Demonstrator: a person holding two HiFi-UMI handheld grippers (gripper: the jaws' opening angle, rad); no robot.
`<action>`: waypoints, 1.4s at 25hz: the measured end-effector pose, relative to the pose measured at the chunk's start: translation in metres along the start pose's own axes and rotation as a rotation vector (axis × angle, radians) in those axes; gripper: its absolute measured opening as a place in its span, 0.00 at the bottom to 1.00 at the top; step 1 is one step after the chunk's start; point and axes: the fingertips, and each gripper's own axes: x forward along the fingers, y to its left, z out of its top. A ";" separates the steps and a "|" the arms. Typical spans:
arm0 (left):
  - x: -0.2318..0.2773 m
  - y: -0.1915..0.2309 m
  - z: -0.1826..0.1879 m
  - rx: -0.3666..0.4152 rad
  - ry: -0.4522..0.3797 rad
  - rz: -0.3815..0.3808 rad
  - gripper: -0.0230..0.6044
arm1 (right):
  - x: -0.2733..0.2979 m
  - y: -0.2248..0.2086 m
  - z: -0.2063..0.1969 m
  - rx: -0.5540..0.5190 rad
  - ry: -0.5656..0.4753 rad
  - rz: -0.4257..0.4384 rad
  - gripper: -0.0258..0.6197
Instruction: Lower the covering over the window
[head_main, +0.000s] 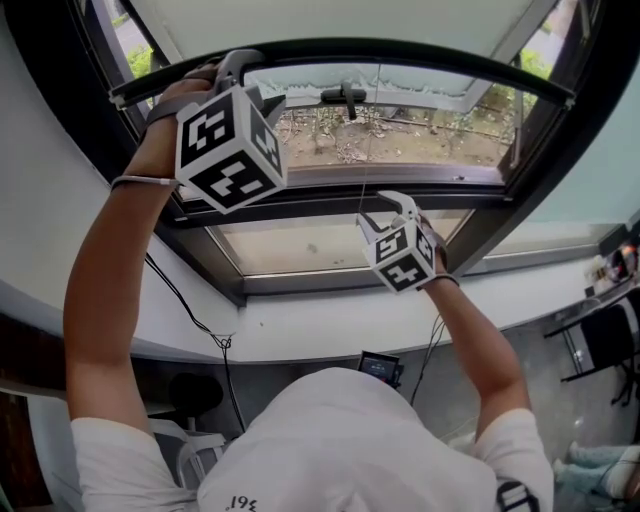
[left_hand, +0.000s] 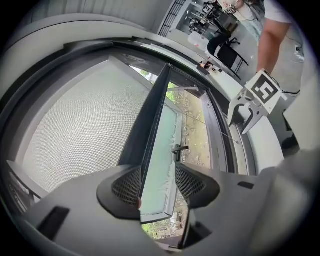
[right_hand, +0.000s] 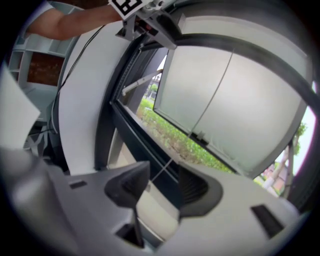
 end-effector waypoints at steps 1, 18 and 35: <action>0.001 -0.005 -0.002 0.002 0.005 -0.010 0.37 | -0.005 -0.005 0.005 -0.015 -0.014 -0.010 0.32; 0.005 -0.029 -0.008 -0.004 0.031 -0.065 0.37 | -0.093 -0.135 0.102 -0.397 -0.147 -0.421 0.26; 0.007 -0.034 -0.012 -0.022 0.047 -0.082 0.37 | -0.090 -0.191 0.134 -0.683 -0.010 -0.609 0.23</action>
